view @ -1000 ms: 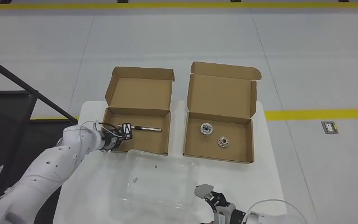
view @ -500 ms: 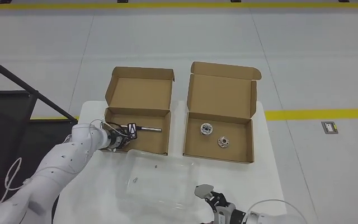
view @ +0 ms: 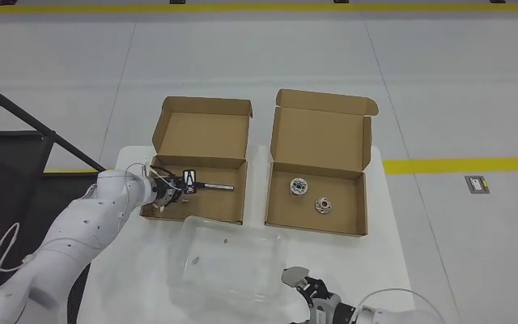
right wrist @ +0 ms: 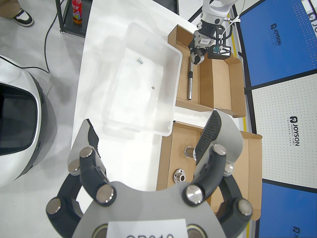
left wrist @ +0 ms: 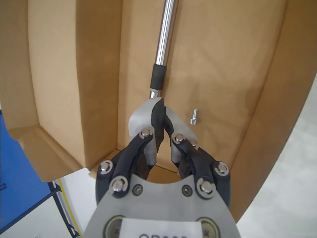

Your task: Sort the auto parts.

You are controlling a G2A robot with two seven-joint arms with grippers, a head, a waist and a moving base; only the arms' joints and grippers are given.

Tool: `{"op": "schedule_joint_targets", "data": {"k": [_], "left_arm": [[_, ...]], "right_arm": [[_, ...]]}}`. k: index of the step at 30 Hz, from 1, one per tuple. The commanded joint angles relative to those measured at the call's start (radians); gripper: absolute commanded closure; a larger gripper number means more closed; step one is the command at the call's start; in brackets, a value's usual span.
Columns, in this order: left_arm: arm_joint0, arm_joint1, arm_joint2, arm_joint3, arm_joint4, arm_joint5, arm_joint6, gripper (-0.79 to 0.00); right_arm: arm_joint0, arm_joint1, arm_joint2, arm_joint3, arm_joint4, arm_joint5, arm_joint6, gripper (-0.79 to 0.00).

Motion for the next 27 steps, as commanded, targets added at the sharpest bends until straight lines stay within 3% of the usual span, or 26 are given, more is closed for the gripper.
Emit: {"op": "schedule_joint_targets", "data": {"k": [1, 4, 7, 13, 17, 21, 22, 25, 26, 27], "left_arm": [[0.007, 0.028, -0.018, -0.059, 0.026, -0.011, -0.003, 0.0], [0.031, 0.079, -0.056, -0.181, 0.053, -0.056, 0.006, 0.0], [0.062, 0.149, -0.107, -0.356, 0.11, -0.129, 0.084, 0.0], [0.182, 0.304, -0.234, -0.811, 0.251, -0.338, 0.103, 0.0], [0.265, 0.384, -0.207, -1.029, 0.344, -0.338, 0.054, 0.0], [0.281, 0.441, -0.125, -1.125, 0.373, -0.338, -0.025, 0.0], [0.279, 0.452, -0.101, -1.135, 0.373, -0.338, -0.068, -0.049], [0.264, 0.463, -0.03, -1.156, 0.301, -0.338, -0.263, -0.366], [0.254, 0.461, -0.006, -1.166, 0.255, -0.338, -0.321, -0.517], [0.236, 0.458, 0.008, -1.172, 0.211, -0.338, -0.389, -0.785]], "right_arm": [[0.0, 0.0, 0.0, 0.0, 0.0, 0.0, 0.0, -0.785], [0.0, 0.0, 0.0, 0.0, 0.0, 0.0, 0.0, -0.785], [0.0, 0.0, 0.0, 0.0, 0.0, 0.0, 0.0, -0.785], [0.0, 0.0, 0.0, 0.0, 0.0, 0.0, 0.0, -0.785], [0.0, 0.0, 0.0, 0.0, 0.0, 0.0, 0.0, -0.785], [0.0, 0.0, 0.0, 0.0, 0.0, 0.0, 0.0, -0.785], [0.0, 0.0, 0.0, 0.0, 0.0, 0.0, 0.0, -0.785], [0.0, 0.0, 0.0, 0.0, 0.0, 0.0, 0.0, -0.785], [0.0, 0.0, 0.0, 0.0, 0.0, 0.0, 0.0, -0.785], [0.0, 0.0, 0.0, 0.0, 0.0, 0.0, 0.0, -0.785]]}}
